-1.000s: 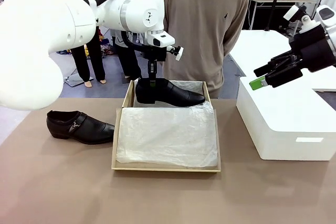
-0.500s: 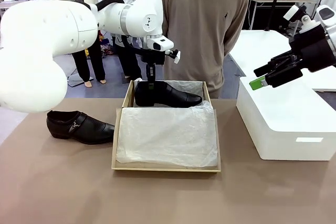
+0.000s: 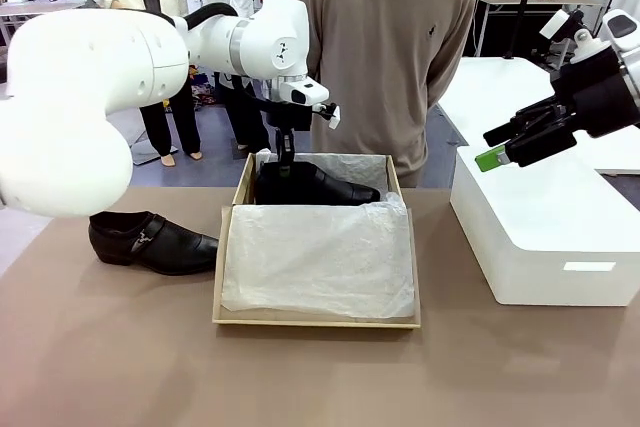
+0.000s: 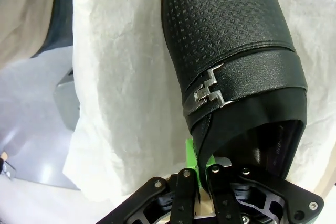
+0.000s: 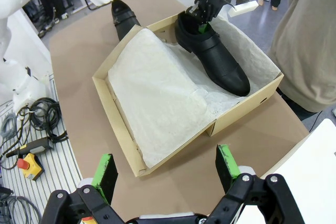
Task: Pack the shoes into the box.
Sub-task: Place one shoe of the Shoes into the Shoes Box.
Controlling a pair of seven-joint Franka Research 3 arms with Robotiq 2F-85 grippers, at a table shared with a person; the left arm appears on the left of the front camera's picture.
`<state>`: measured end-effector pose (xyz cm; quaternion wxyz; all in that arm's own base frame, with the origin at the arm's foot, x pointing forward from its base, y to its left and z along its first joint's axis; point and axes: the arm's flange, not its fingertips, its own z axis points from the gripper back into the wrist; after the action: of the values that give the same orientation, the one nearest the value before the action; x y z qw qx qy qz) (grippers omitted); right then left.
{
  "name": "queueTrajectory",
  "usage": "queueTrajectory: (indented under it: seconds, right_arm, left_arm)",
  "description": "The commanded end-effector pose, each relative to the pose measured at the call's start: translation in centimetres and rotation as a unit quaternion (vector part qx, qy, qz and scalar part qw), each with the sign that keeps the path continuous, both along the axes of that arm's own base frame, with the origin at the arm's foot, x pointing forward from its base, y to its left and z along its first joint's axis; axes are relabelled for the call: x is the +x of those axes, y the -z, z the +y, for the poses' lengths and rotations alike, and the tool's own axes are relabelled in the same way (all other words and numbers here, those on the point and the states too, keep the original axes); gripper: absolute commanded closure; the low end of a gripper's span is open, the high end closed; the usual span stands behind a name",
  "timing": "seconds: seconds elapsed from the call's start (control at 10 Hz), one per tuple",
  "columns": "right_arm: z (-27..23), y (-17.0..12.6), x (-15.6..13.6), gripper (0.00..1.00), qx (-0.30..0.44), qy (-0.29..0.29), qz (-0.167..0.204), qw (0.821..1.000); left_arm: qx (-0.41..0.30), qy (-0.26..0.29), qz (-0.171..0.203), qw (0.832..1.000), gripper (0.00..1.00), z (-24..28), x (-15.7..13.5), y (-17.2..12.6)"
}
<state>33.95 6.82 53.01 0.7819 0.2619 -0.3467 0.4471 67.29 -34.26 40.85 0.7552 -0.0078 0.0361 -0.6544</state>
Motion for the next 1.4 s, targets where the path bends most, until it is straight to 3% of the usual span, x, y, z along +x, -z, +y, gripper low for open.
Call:
queueTrajectory:
  seconds: [0.0, 0.1, 0.6, 1.1, 1.2, 1.3]
  right_arm:
    - [0.1, 0.2, 0.4, 0.00, 0.011, -0.009, -0.013, 1.000]
    - [0.1, 0.2, 0.4, 0.00, 0.011, -0.009, -0.013, 1.000]
    - [0.1, 0.2, 0.4, 0.00, 0.011, -0.009, -0.013, 1.000]
    - [0.1, 0.2, 0.4, 0.00, 0.011, -0.009, -0.013, 1.000]
    - [0.1, 0.2, 0.4, 0.00, 0.011, -0.009, -0.013, 1.000]
    - [0.1, 0.2, 0.4, 0.00, 0.011, -0.009, -0.013, 1.000]
  left_arm:
    - [-0.002, -0.016, 0.012, 1.000, 1.00, -0.2, 0.8, -0.6]
    - [-0.001, -0.018, 0.015, 1.000, 1.00, -0.2, 0.7, -0.6]
    - [0.005, -0.035, 0.024, 0.999, 0.03, 0.6, 0.2, -1.7]
    - [0.000, -0.037, 0.021, 0.999, 0.00, 3.3, -0.2, -5.6]
    - [0.005, -0.006, 0.051, 0.999, 0.00, 4.1, 1.0, -5.3]
    - [0.008, -0.034, 0.015, 0.999, 0.00, 2.9, -0.4, -5.1]
